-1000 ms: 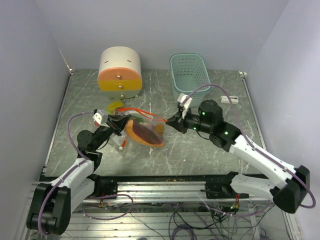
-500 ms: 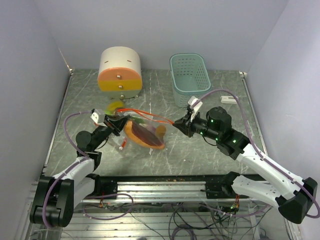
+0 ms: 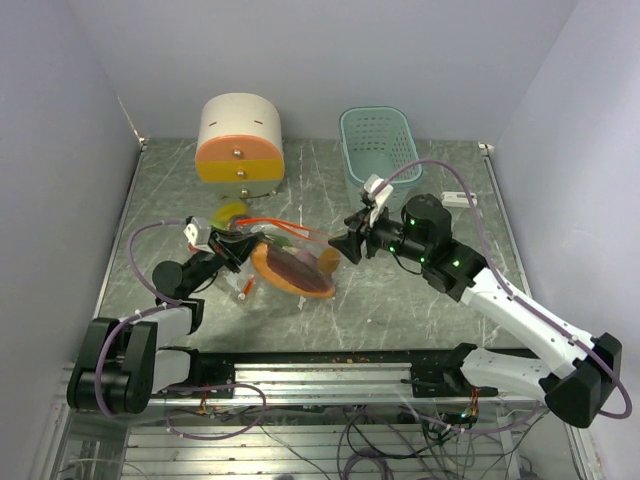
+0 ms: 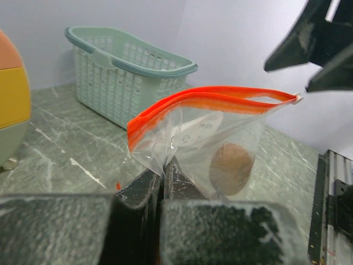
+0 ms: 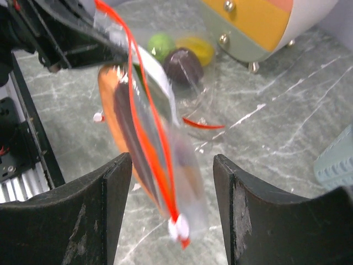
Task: Open the zip-top bag and remove the fake food
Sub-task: Open the zipper of the food storage bag at the center of the board.
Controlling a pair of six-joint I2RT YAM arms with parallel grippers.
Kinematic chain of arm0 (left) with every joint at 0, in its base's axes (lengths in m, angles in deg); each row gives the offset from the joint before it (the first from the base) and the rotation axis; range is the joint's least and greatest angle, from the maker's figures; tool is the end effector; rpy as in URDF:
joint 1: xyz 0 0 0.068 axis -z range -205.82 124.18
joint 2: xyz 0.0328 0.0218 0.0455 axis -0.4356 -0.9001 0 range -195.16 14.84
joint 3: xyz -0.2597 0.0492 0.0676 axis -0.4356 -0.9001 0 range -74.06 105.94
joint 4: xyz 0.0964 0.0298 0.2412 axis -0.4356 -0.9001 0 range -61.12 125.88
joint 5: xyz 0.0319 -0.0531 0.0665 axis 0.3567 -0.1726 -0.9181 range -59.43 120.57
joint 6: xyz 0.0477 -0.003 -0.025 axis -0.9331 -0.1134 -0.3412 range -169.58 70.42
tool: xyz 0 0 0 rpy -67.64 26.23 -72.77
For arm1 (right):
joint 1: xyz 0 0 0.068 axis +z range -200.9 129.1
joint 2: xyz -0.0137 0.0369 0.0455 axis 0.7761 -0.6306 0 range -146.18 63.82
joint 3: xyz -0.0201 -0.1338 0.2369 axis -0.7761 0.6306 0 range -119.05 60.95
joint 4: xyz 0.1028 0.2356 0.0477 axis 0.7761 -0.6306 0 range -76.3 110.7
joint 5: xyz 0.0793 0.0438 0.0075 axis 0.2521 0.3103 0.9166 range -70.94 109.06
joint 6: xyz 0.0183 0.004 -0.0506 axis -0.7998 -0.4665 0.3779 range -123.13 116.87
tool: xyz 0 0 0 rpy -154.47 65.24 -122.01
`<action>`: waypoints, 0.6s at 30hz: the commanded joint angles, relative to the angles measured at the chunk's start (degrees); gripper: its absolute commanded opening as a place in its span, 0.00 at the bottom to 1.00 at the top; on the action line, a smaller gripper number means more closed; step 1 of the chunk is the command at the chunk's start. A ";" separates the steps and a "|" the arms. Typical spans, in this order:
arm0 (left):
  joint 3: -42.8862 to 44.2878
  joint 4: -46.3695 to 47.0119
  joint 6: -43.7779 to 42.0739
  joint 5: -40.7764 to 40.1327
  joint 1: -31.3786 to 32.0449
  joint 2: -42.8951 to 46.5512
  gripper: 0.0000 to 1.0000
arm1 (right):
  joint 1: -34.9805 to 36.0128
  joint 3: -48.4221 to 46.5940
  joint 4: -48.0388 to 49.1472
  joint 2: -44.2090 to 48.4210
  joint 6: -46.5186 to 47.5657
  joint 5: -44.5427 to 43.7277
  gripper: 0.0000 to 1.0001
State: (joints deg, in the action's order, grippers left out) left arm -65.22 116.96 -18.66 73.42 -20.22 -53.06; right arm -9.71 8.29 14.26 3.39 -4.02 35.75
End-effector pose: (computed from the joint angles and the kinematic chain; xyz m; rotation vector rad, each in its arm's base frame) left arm 0.1876 -0.0428 0.2164 0.4094 1.2944 -0.9826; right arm 0.1779 0.1692 0.3429 -0.8434 1.6793 0.7773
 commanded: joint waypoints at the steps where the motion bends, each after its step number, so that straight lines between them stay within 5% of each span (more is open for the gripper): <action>1: 0.88 12.09 3.26 5.42 -0.42 -2.73 0.07 | -0.25 -5.92 2.00 -3.53 2.25 -0.70 0.61; 18: 1.31 9.55 2.61 6.27 -0.42 -0.84 0.07 | -0.16 -7.81 5.18 -12.41 2.25 3.62 0.60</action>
State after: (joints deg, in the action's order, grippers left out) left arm -65.22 120.48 -15.19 78.40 -20.28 -55.44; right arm -9.71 -0.93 16.93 -8.24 -1.81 38.61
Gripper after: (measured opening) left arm 0.081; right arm 0.599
